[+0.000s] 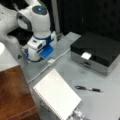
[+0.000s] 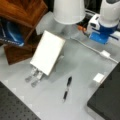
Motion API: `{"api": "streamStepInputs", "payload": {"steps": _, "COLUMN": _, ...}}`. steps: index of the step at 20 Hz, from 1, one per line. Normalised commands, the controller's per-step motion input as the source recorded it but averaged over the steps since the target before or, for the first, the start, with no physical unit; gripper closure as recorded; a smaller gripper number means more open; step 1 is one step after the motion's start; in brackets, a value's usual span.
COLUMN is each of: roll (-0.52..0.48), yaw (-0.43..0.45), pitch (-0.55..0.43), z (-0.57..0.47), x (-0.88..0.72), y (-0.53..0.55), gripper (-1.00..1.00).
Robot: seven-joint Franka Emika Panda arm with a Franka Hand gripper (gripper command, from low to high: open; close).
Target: Turn on the lamps. Open the box. Pick up the pen. Put it in the box.
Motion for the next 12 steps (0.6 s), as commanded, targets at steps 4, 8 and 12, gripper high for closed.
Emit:
{"api": "streamStepInputs", "payload": {"steps": 4, "roll": 0.133, "yaw": -0.021, "pitch": -0.348, "z": -0.31, "x": -0.29, "y": 0.1, "gripper": 1.0}}
{"api": "streamStepInputs", "payload": {"steps": 8, "roll": 0.096, "yaw": -0.015, "pitch": -0.319, "z": -0.37, "x": -0.32, "y": 0.02, "gripper": 1.0}}
{"api": "streamStepInputs", "payload": {"steps": 12, "roll": 0.073, "yaw": 0.016, "pitch": -0.352, "z": -0.34, "x": -0.39, "y": -0.02, "gripper": 1.0}}
